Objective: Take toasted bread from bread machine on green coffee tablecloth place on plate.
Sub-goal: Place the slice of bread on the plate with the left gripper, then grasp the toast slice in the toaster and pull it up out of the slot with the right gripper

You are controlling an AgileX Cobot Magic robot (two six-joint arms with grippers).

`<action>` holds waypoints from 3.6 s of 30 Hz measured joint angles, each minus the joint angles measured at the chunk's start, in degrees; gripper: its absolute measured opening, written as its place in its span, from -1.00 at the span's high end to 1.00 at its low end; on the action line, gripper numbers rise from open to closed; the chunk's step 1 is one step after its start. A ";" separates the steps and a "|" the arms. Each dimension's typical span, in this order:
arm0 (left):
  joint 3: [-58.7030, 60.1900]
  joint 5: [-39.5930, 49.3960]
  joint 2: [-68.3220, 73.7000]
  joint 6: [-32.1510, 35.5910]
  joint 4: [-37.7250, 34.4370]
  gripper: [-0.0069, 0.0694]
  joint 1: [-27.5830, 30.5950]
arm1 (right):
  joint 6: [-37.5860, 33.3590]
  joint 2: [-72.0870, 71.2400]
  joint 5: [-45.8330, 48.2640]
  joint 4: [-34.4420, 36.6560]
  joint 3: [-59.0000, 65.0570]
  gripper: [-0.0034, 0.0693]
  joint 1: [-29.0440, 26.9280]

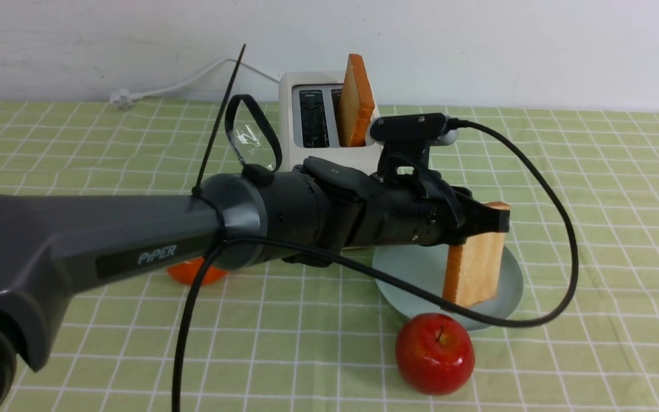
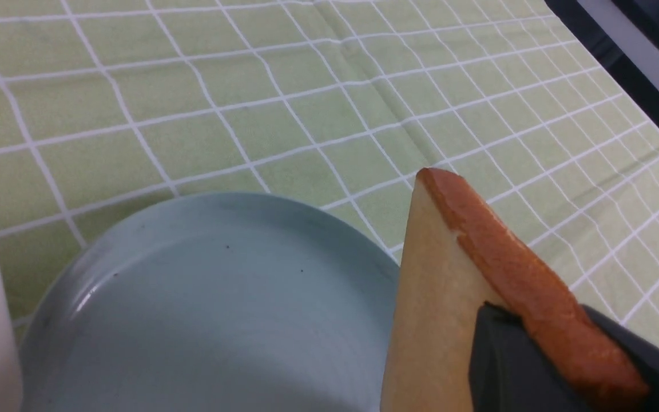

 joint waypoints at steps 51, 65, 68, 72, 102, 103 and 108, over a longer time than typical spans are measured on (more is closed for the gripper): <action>9.88 -11.33 -33.13 14.54 -1.78 0.85 -1.67 | -0.11 0.00 3.00 1.72 0.00 0.86 0.00; 43.25 -19.21 -72.58 25.25 -13.64 0.85 -1.67 | -0.11 16.43 3.25 1.72 -5.02 0.86 0.00; 47.92 -19.33 -79.52 25.25 -13.85 0.85 -1.67 | -0.16 21.11 3.21 2.31 -7.63 0.86 0.00; 55.64 -19.17 -90.40 25.25 -14.04 0.85 -1.67 | -1.65 29.99 2.50 6.50 -14.18 0.86 0.06; 62.52 -15.28 -95.85 28.39 -14.04 0.85 -1.67 | 5.42 77.60 -30.15 -2.15 -45.42 -0.60 10.35; 62.52 -15.28 -95.85 28.39 -14.04 0.85 -1.67 | 5.47 78.68 -31.34 -2.13 -45.51 -0.69 10.35; 62.52 -15.28 -95.85 28.39 -14.04 0.85 -1.67 | 5.51 83.02 -35.88 -1.73 -47.00 -0.92 10.35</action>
